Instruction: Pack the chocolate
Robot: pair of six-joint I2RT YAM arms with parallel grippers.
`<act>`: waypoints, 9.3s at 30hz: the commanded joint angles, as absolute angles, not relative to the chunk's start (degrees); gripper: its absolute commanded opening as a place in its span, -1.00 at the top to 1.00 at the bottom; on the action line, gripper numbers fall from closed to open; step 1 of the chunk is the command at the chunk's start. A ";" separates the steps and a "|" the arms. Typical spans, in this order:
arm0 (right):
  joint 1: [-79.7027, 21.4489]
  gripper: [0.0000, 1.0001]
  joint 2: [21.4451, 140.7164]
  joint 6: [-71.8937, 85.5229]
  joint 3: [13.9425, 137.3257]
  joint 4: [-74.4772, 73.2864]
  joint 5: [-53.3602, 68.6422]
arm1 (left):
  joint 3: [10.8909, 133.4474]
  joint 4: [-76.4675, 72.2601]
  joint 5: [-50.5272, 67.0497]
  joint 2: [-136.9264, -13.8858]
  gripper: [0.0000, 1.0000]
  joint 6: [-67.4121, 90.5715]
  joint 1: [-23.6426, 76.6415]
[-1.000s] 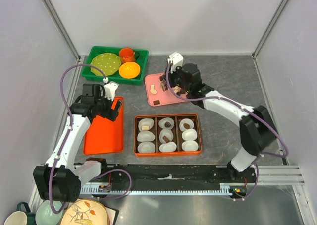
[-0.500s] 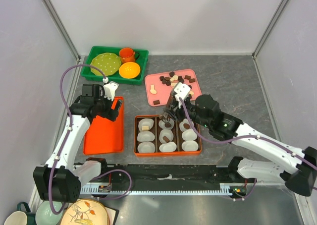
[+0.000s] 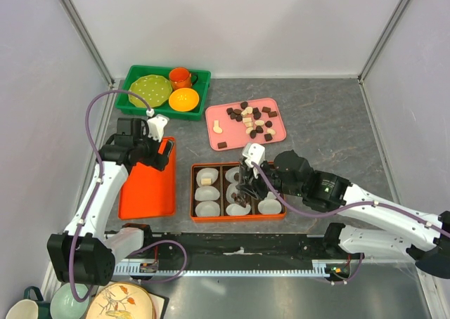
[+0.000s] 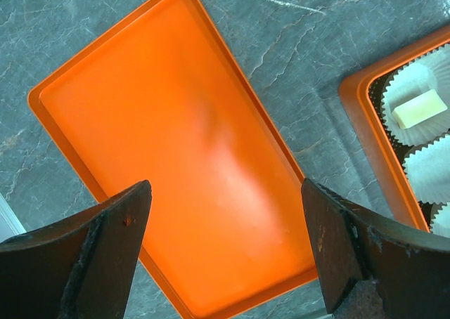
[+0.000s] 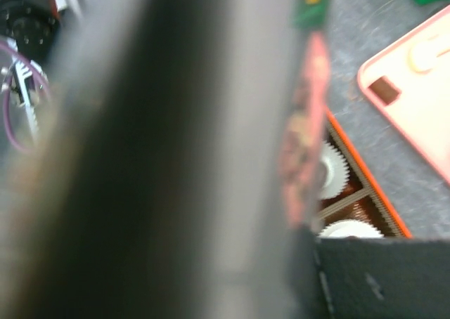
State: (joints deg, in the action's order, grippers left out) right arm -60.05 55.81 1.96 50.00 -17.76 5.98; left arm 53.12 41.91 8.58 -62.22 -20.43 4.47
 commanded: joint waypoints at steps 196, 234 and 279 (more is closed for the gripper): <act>-38.76 0.03 116.28 -2.11 87.89 20.92 -0.97 | 51.33 40.25 8.88 -60.47 -0.89 -22.76 3.08; -37.79 0.38 118.66 -2.90 82.19 31.98 -3.16 | 50.45 40.69 8.17 -59.33 -0.89 -24.08 2.29; -70.75 0.49 75.84 0.97 47.46 17.31 5.89 | 52.56 41.04 9.23 -60.56 -0.88 -23.03 2.02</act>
State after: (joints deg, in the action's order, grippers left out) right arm -70.65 74.96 -0.08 47.72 11.31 6.92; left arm 50.61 41.60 9.13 -60.38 -22.00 2.33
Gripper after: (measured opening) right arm 0.337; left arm 0.942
